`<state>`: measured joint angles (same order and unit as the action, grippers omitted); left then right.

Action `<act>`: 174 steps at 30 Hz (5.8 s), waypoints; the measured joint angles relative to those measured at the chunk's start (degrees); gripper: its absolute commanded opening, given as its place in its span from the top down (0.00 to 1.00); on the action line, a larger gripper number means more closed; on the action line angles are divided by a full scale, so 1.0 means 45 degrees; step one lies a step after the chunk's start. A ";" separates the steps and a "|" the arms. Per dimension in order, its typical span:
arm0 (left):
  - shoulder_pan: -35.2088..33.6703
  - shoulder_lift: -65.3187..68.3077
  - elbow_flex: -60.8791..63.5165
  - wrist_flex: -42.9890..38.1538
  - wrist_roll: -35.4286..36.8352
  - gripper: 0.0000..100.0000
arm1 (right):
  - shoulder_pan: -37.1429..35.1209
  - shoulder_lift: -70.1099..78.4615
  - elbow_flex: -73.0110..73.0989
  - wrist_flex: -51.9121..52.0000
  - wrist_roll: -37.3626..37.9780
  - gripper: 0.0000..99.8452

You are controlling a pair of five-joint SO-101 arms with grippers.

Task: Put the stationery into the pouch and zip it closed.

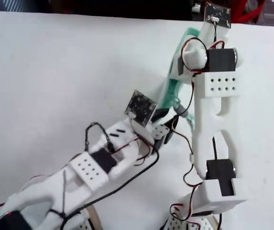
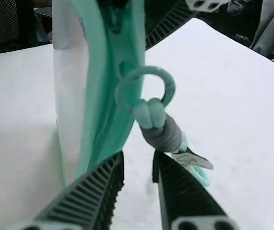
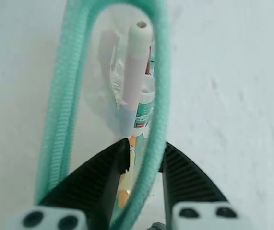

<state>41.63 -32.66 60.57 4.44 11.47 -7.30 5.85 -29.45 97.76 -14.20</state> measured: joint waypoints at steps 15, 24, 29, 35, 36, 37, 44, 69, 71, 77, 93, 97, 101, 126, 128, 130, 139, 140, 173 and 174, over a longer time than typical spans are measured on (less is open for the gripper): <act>-0.0156 0.1856 -0.1094 -0.1954 -0.2364 0.95 | 0.0821 0.0254 -0.0039 -0.0078 0.1133 0.94; -0.0234 0.3477 -0.1094 -0.4063 -0.2442 0.95 | 0.0840 0.0254 -0.0059 -0.0098 0.1700 0.94; -0.0234 0.4063 -0.1094 -0.5021 -0.3477 0.97 | 0.0840 0.0254 0.0059 -0.0098 0.2559 0.94; -0.0215 0.4044 -0.0938 -0.5118 -0.4044 0.96 | 0.0879 0.0254 0.0156 -0.0098 0.2676 0.94; -0.0215 0.3888 -0.0801 -0.5118 -0.4063 0.95 | 0.0879 0.0254 0.0176 -0.0098 0.2676 0.94; -0.0234 0.3653 -0.0625 -0.5118 -0.4063 0.94 | 0.0879 0.0254 0.0176 -0.0098 0.2676 0.94; -0.0332 0.1368 0.0664 -0.4591 -0.4063 0.88 | 0.0840 0.0215 0.0274 -0.0078 0.2696 0.90; -0.1309 0.0254 -0.1680 0.0977 -0.2559 0.84 | 0.0840 0.0176 0.0293 -0.0098 0.2794 0.90; -0.1739 -0.0547 -0.1563 0.1016 -0.2579 0.83 | 0.0840 0.0098 0.0391 -0.0039 0.2794 0.90; -0.2266 -0.0762 -0.1543 0.1016 -0.2579 0.83 | 0.0625 0.0156 0.0313 -0.0078 0.2794 0.90; -0.1289 0.1368 -0.2501 0.0821 -0.2540 0.83 | 0.0391 0.0195 0.0313 -0.0078 0.2794 0.90; -0.1211 0.1661 -0.2481 0.0703 -0.2540 0.83 | 0.0371 0.0195 0.0332 -0.0078 0.2813 0.90; -0.1211 0.1661 -0.2481 0.1250 -0.3516 0.83 | 0.0352 0.0156 0.0391 -0.0078 0.2813 0.90; -0.0606 0.2618 -0.2774 0.0430 -0.4552 0.82 | 0.0410 0.0078 0.0469 0.0039 0.4259 0.88; -0.0567 0.2579 -0.2637 0.0274 -0.4630 0.82 | 0.0410 0.0078 0.0469 0.0039 0.4376 0.88; -0.0567 0.2579 -0.2637 0.0176 -0.4669 0.82 | 0.0410 0.0078 0.0469 0.0039 0.4396 0.88; -0.1661 0.2598 -0.2540 -0.0977 -0.3106 0.85 | 0.0274 -0.0430 0.0469 -0.0098 0.4396 0.89; -0.1680 0.2618 -0.2540 -0.0977 -0.2969 0.85 | 0.0234 -0.0508 0.0508 -0.0098 0.4396 0.89; -0.1368 -0.1719 0.0586 -0.1973 -0.2735 0.87 | -0.0508 -0.1543 -0.1055 0.0098 0.2657 0.98; -0.1172 -0.1700 0.0645 -0.1973 -0.2735 0.87 | -0.0508 -0.1582 -0.1055 0.0098 0.2657 0.99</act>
<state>36.35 -40.31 63.47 -4.44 -0.84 -9.58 -1.27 -34.20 98.20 -2.24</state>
